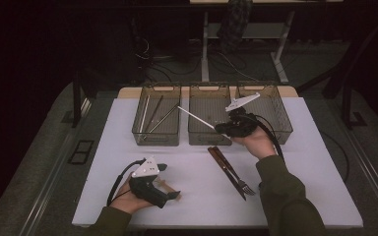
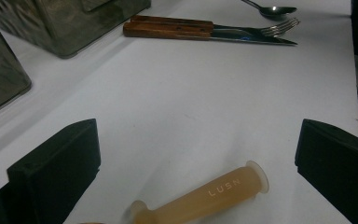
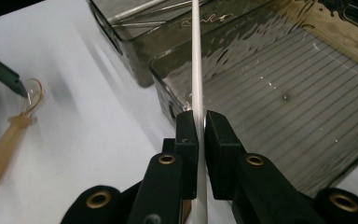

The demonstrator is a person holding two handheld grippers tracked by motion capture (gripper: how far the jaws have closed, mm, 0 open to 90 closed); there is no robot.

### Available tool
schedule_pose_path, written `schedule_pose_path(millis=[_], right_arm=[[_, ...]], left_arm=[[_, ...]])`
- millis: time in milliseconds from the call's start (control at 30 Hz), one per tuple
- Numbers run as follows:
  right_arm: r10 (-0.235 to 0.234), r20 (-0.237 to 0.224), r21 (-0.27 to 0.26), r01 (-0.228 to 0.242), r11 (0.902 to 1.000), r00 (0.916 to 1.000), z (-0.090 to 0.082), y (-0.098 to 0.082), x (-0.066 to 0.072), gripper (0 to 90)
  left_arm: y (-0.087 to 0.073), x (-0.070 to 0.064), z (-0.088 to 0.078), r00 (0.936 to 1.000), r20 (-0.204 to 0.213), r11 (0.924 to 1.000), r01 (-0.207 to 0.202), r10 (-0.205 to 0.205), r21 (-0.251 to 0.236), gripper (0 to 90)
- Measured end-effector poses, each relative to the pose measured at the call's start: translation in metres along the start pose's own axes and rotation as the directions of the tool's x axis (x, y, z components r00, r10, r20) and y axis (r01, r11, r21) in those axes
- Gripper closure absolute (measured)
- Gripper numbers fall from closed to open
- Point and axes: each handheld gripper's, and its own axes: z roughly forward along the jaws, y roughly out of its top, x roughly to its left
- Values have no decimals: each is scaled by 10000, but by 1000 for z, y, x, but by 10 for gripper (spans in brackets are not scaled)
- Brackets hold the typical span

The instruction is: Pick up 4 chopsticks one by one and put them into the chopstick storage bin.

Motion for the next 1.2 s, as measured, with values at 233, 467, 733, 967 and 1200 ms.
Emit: schedule_pose_path(millis=[233,467,733,967,1200], right_arm=[[204,82,166,-206,9997,9998,10,17,-1,839],[280,267,528,-293,9982,9993,25,34,0,839],[245,353,787,-273,9965,9991,47,58,6,838],[344,418,887,-380,9953,9985,69,79,12,839],[351,698,1173,-431,9922,9969,91,102,19,838]], left_arm=[[0,1,-1,10000,-7,10000,48,-48,-54,0],[0,0,-1,10000,22,10000,-6,6,-63,0],[0,1,0,10000,35,10000,-73,73,-8,0],[1,0,1,9999,84,10000,-66,66,-28,0],[1,1,1,9999,111,9999,-119,119,-29,0]])
